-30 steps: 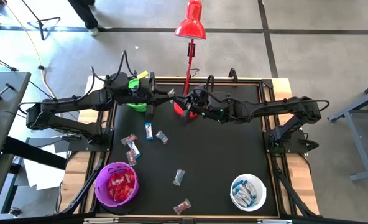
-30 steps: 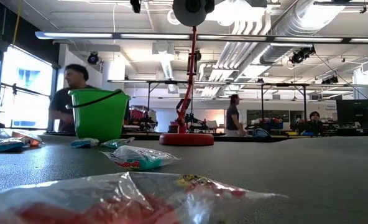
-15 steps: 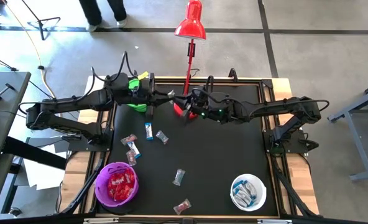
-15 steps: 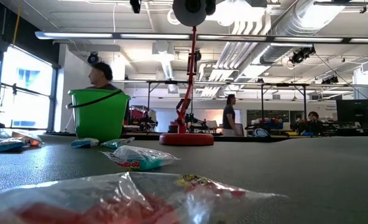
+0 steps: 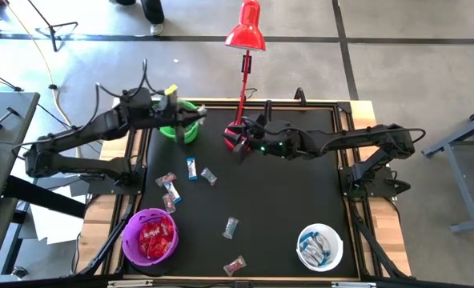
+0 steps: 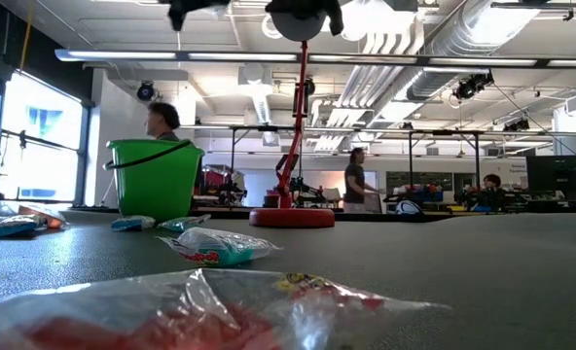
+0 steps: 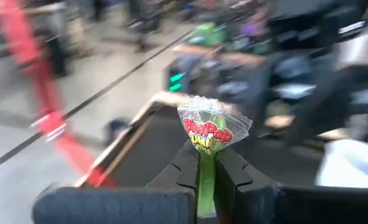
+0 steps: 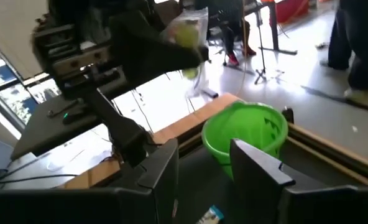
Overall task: Sort candy
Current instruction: Put the green gummy into the green bucket, then put the blue gummy into the green bucket
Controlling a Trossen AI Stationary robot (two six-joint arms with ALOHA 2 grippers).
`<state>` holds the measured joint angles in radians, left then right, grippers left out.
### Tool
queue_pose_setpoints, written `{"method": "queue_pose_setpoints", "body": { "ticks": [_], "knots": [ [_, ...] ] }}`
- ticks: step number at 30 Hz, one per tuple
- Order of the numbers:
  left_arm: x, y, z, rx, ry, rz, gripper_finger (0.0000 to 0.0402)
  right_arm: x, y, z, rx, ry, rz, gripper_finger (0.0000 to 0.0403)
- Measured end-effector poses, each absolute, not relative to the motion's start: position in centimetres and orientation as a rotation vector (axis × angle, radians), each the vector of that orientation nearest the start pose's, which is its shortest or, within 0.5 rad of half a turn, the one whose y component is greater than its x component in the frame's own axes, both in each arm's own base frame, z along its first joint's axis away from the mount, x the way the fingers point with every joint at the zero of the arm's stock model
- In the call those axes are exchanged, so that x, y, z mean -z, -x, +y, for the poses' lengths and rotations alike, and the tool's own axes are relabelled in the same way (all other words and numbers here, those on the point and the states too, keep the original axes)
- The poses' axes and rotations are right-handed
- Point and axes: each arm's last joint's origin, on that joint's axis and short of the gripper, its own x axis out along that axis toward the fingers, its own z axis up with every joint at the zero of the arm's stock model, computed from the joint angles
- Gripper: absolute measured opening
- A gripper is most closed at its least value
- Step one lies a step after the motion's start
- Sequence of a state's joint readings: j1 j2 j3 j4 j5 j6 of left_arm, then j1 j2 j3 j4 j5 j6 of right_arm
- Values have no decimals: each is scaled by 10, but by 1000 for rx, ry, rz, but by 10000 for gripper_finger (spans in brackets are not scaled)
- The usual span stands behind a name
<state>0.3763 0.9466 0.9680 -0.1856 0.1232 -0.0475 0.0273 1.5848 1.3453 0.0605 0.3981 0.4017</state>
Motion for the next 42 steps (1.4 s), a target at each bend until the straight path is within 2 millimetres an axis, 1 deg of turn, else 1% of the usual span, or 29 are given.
{"method": "queue_pose_setpoints", "body": {
  "ticks": [3, 10, 13, 17, 21, 25, 28, 32, 34, 36, 39, 42],
  "knots": [
    [-360, -175, 79, -423, 106, 260, 5, -348, -368, -1, 411, -378, 130, 142],
    [-327, -147, 99, -803, 136, 650, 7, -340, -366, -1, 435, -423, 196, 142],
    [-317, -141, 107, -881, 154, 759, 16, -340, -366, -1, 436, -423, 200, 142],
    [-312, -143, 114, -815, 192, 801, 36, -340, -366, -1, 436, -418, 201, 142],
    [-306, -147, 119, -776, 154, 859, 64, -339, -366, -1, 437, -418, 205, 142],
    [-303, -149, 122, -799, 102, 906, 92, -337, -365, -1, 444, -424, 226, 142],
    [-302, -150, 123, -806, 95, 915, 111, -331, -362, -1, 473, -536, 267, 142],
    [-302, -150, 123, -819, 91, 918, 130, -316, -354, -4, 582, -709, 379, 142],
    [-301, -150, 123, -830, 119, 911, 136, -309, -352, -4, 632, -769, 422, 142],
    [-301, -149, 123, -844, 157, 901, 139, -303, -350, -4, 664, -789, 461, 142],
    [-301, -150, 121, -825, 221, 875, 140, -296, -354, 2, 604, -789, 523, 142],
    [-302, -152, 117, -705, 329, 814, 137, -288, -361, 10, 483, -804, 604, 142]
  ]
}}
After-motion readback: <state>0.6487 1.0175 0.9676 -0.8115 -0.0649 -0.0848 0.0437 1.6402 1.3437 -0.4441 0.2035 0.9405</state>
